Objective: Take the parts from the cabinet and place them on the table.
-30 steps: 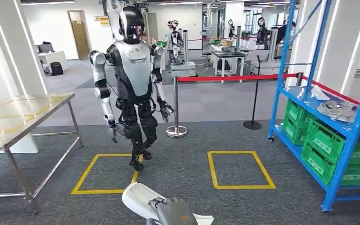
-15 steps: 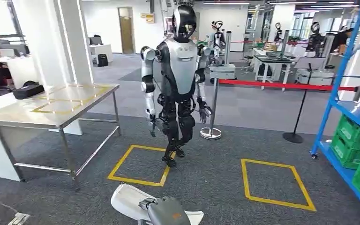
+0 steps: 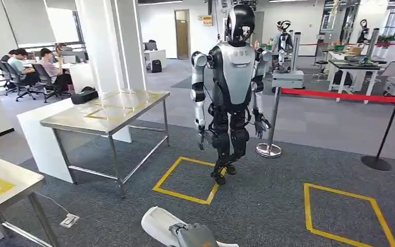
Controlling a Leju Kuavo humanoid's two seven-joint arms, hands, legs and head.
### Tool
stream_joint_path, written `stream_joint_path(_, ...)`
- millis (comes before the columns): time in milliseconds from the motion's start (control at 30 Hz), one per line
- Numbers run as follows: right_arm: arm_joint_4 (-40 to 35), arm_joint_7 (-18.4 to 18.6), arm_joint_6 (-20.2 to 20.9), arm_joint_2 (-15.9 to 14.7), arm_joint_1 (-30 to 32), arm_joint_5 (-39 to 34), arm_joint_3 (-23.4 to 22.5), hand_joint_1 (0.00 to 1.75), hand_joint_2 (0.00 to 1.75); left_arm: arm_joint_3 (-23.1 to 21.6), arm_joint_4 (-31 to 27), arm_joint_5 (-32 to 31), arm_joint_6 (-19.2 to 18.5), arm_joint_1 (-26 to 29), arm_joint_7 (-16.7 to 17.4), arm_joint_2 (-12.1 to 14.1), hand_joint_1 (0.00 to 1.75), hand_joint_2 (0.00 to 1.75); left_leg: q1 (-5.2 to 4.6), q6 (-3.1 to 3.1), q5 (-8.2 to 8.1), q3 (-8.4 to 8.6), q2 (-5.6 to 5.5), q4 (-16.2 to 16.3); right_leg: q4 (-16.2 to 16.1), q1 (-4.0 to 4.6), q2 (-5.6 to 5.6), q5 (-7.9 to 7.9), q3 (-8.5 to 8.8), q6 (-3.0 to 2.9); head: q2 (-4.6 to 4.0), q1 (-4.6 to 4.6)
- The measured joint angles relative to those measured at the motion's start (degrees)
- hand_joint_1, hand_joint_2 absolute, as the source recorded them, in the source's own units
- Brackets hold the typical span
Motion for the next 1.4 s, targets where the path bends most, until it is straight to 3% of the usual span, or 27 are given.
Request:
stream_joint_path(33, 0.0, 0.0, 0.0, -0.1, 0.4, 0.0, 0.0, 1.75, 1.75, 0.0, 0.0, 0.0, 0.0, 0.0, 0.0, 0.1, 0.00, 1.75, 0.09, -0.17, 0.09, -0.72, 0.08, 1.5, 0.0, -0.01, -0.65, -0.05, 0.01, -0.02, 0.00, -0.07)
stream_joint_path(100, 0.0, -0.2, 0.0, -0.3, 0.7, 0.1, -0.1, 1.75, 1.75, 0.0, 0.0, 0.0, 0.0, 0.0, 0.0, 0.4, 0.00, 1.75, 0.31, -0.38, 4.10, 2.38, 0.47, -4.1, 0.1, -0.06, -1.95, -0.36, 0.22, 0.29, 0.00, -0.09)
stream_joint_path(133, -0.1, -0.2, 0.1, -0.3, 0.6, 0.2, -0.2, 1.75, 1.75, 0.0, -0.1, 0.0, 0.0, 0.0, 0.1, 0.5, 0.00, 1.75, 0.31, -0.37, 6.62, 5.18, 1.31, -9.4, 0.3, -0.10, -2.63, -0.60, 0.36, 0.49, 0.00, -0.09)
stream_joint_path(167, -0.3, -0.3, 0.1, -0.3, 0.6, 0.3, -0.4, 1.75, 1.75, 0.0, -0.1, 0.1, 0.0, -0.1, 0.1, 0.6, 0.00, 1.75, 0.18, -0.25, 8.08, 7.89, 3.89, -14.9, 0.6, -0.07, -3.25, -0.94, 0.54, 0.83, 0.00, -0.11)
stream_joint_path(200, -0.4, -0.5, 0.2, -0.3, 0.5, 0.3, -0.5, 1.75, 1.75, 0.0, -0.1, 0.1, 0.0, -0.4, 0.2, 0.5, 0.00, 1.75, -0.65, 0.49, 7.10, 8.50, 4.86, -15.2, 0.7, 0.49, -3.72, -1.19, 0.46, 1.22, 0.00, -0.18)
stream_joint_path(233, -0.4, -0.5, 0.4, -0.3, 0.3, 0.3, -0.6, 1.75, 1.75, 0.0, -0.1, 0.3, 0.0, -0.5, 0.2, 0.6, 0.00, 1.75, -0.46, 1.50, 7.49, 8.25, 4.01, -15.5, 0.8, 0.52, -4.15, -1.30, 0.48, 1.48, 0.00, 0.02)
stream_joint_path(333, -0.5, -0.7, 0.6, -0.2, 0.1, 0.4, -0.6, 1.75, 1.75, 0.0, -0.1, 0.5, 0.0, -0.3, 0.3, 0.8, 0.00, 1.75, -0.45, 2.70, 7.38, 8.15, 1.95, -15.6, 0.4, 0.53, -5.91, -1.71, 1.30, 2.51, 0.00, 0.06)
stream_joint_path(400, -0.6, -0.8, 0.7, -0.2, -0.1, 0.4, -0.6, 1.75, 1.75, 0.0, -0.1, 0.6, 0.0, -0.3, 0.3, 0.9, 0.00, 1.75, -0.05, 3.20, 7.62, 8.47, 0.82, -15.9, 2.2, 0.08, -2.28, -3.19, 0.72, 3.20, -0.02, 0.17)
stream_joint_path(433, -0.8, -0.8, 0.7, -0.2, -0.1, 0.5, -0.6, 1.75, 1.75, 0.0, -0.1, 0.6, 0.0, -0.5, 0.3, 1.1, 0.00, 1.75, 0.00, 3.59, 7.66, 8.41, 0.08, -15.9, 6.9, 0.04, 0.18, -5.70, -1.48, 3.27, 0.00, 0.37)
stream_joint_path(500, -0.8, -0.6, 0.8, -0.3, 0.4, 0.6, -0.6, 1.75, 1.75, 0.0, -0.1, 0.6, -0.4, -0.5, 0.2, 1.1, 0.00, 1.75, -0.06, 3.77, 7.71, 8.31, -1.47, -15.9, 15.7, 0.06, 1.24, -8.98, -6.11, 3.36, 0.00, 0.52)
stream_joint_path(533, -0.8, -0.6, 0.9, -0.3, 0.7, 0.7, -0.6, 1.75, 1.75, 0.0, -0.1, 0.6, -0.6, -0.3, 0.2, 1.3, 0.00, 1.75, -0.09, 3.77, 7.71, 8.29, -2.38, -15.8, 18.1, 0.07, 1.29, -9.12, -7.69, 3.29, 0.00, 0.55)
stream_joint_path(600, -0.8, -0.5, 1.1, -0.3, 0.7, 0.8, -0.6, 1.75, 1.75, 0.0, -0.1, 0.9, -0.9, -0.2, 0.0, 1.4, 0.00, 1.75, -0.09, 3.74, 7.70, 8.30, -4.01, -15.7, 14.7, 0.04, 1.46, -5.72, -6.82, 2.94, 0.00, 0.61)
stream_joint_path(667, -0.8, -0.9, 1.6, -0.2, 0.2, 0.9, -0.6, 1.75, 1.75, 0.1, -0.1, 1.1, -0.9, -0.2, -0.2, 1.4, 0.00, 1.75, -0.05, 3.49, 7.64, 8.29, -5.72, -15.4, 4.8, -0.04, 3.78, -0.19, -2.53, 2.38, 0.00, 0.61)
stream_joint_path(700, -0.8, -1.2, 1.8, -0.2, -0.1, 0.7, -0.6, 1.75, 1.75, 0.1, -0.1, 1.1, -0.9, -0.2, -0.3, 1.4, 0.00, 1.75, 0.07, 3.36, 7.64, 8.10, -6.18, -15.3, 2.1, -0.20, 6.61, -0.01, -1.58, 2.07, 0.00, 0.61)
stream_joint_path(733, -0.7, -1.4, 2.0, -0.2, -0.5, 0.6, -0.5, 1.75, 1.75, 0.1, -0.1, 1.1, -0.9, -0.3, -0.3, 1.3, 0.00, 1.75, -0.20, 2.72, 7.61, 7.72, -7.03, -14.9, 1.3, -0.39, 7.16, -0.35, -1.35, 2.17, 0.00, 0.50)
stream_joint_path(833, -0.7, -1.5, 2.1, 0.0, -0.9, 0.4, -0.5, 1.75, 1.75, 0.1, 0.0, 1.1, -0.9, 0.1, -0.3, 1.3, 0.00, 1.75, 0.27, 1.26, 8.16, 7.25, -9.03, -15.8, 1.3, 0.09, 5.17, -0.25, -0.83, 1.52, 0.00, 0.59)
stream_joint_path(867, -0.6, -1.5, 2.1, 0.4, -1.1, 0.4, -0.5, 1.75, 1.75, 0.1, 0.0, 1.1, -0.9, 0.3, -0.2, 1.8, 0.00, 1.75, 0.29, 1.03, 8.13, 7.02, -9.43, -15.6, 0.5, -0.65, 4.11, 0.12, -0.54, 1.08, 0.00, 0.59)
stream_joint_path(933, -0.6, -1.7, 2.0, 0.7, -1.5, 0.2, -0.5, 1.75, 1.75, 0.1, 0.0, 1.1, -1.0, 0.2, 0.0, 1.5, 0.00, 1.75, -0.35, 0.66, 5.10, 4.93, -2.21, -11.1, 0.2, -0.41, 2.60, 0.24, -0.16, 0.32, 0.00, 0.00)
stream_joint_path(967, -0.6, -1.7, 2.0, 0.7, -1.4, 0.1, -0.5, 1.75, 1.75, 0.1, 0.0, 1.1, -1.0, 0.0, 0.0, 1.5, 0.00, 1.75, -0.24, 0.43, 3.06, 2.96, -0.63, -7.1, 0.2, -0.24, 1.71, 0.15, -0.12, 0.18, 0.00, -0.04)
stream_joint_path(1033, -0.4, -1.7, 2.1, 0.7, -0.9, 0.0, -0.5, 1.75, 1.75, 0.1, 0.0, 1.1, -1.0, 0.0, 0.3, 1.5, 0.00, 1.75, -0.04, 0.08, 0.06, -0.87, 0.11, 1.0, 0.3, -0.07, -0.31, -0.03, -0.19, -0.03, 0.00, -0.02)
stream_joint_path(1067, -0.3, -1.7, 2.1, 0.7, -0.9, 0.0, -0.5, 1.75, 1.75, 0.1, 0.0, 1.1, -1.0, 0.1, 0.5, 1.6, 0.00, 1.75, 0.03, -0.03, 0.55, -1.02, 0.12, 1.5, 0.3, -0.06, -1.12, -0.11, -0.18, 0.01, 0.00, -0.02)
stream_joint_path(1100, -0.2, -1.7, 2.1, 0.7, -1.0, 0.0, -0.5, 1.75, 1.75, 0.1, 0.0, 1.0, -1.0, 0.2, 0.6, 1.6, 0.00, 1.75, 0.14, -0.12, 2.08, 0.07, 0.21, -0.4, 0.4, -0.07, -1.85, -0.23, -0.16, 0.10, 0.00, -0.04)
stream_joint_path(1167, -0.2, -1.8, 2.1, 0.8, -1.1, 0.1, -0.5, 1.75, 1.75, 0.1, 0.0, 0.9, -1.0, 0.2, 0.8, 1.9, 0.00, 1.75, 0.21, -0.13, 6.71, 5.52, 1.44, -10.1, 0.8, -0.10, -3.25, -0.67, 0.01, 0.42, 0.00, -0.07)
stream_joint_path(1200, -0.2, -1.8, 2.1, 1.0, -1.3, 0.1, -0.5, 1.75, 1.75, 0.1, 0.0, 0.8, -0.9, 0.1, 0.8, 1.9, 0.00, 1.75, 0.03, 0.08, 7.38, 8.02, 4.09, -15.2, 1.1, 0.07, -3.82, -1.00, 0.12, 0.81, 0.00, -0.07)
stream_joint_path(1233, -0.1, -1.8, 2.1, 1.1, -1.4, 0.0, -0.5, 1.75, 1.75, 0.1, 0.0, 0.8, -0.9, 0.0, 1.0, 1.9, 0.00, 1.75, -0.35, 1.00, 7.13, 8.42, 5.04, -15.0, 1.2, 0.61, -4.29, -1.23, 0.07, 1.20, 0.00, -0.11)
stream_joint_path(1367, 0.0, -2.0, 2.1, 1.7, -1.7, 0.0, -0.4, 1.75, 1.75, 0.1, 0.1, 0.8, -0.7, 0.0, 1.3, 1.9, 0.00, 1.75, -0.20, 2.81, 7.50, 7.92, 2.36, -15.3, 0.9, 0.57, -6.30, -1.44, 0.73, 2.44, 0.00, 0.09)
stream_joint_path(1400, 0.0, -2.0, 2.1, 1.8, -1.8, 0.0, -0.4, 1.75, 1.75, 0.1, 0.1, 0.8, -0.7, 0.1, 1.4, 1.8, 0.00, 1.75, 0.11, 3.08, 7.71, 8.11, 1.76, -15.6, 1.7, 0.13, -3.60, -2.03, 0.46, 3.00, 0.00, 0.18)
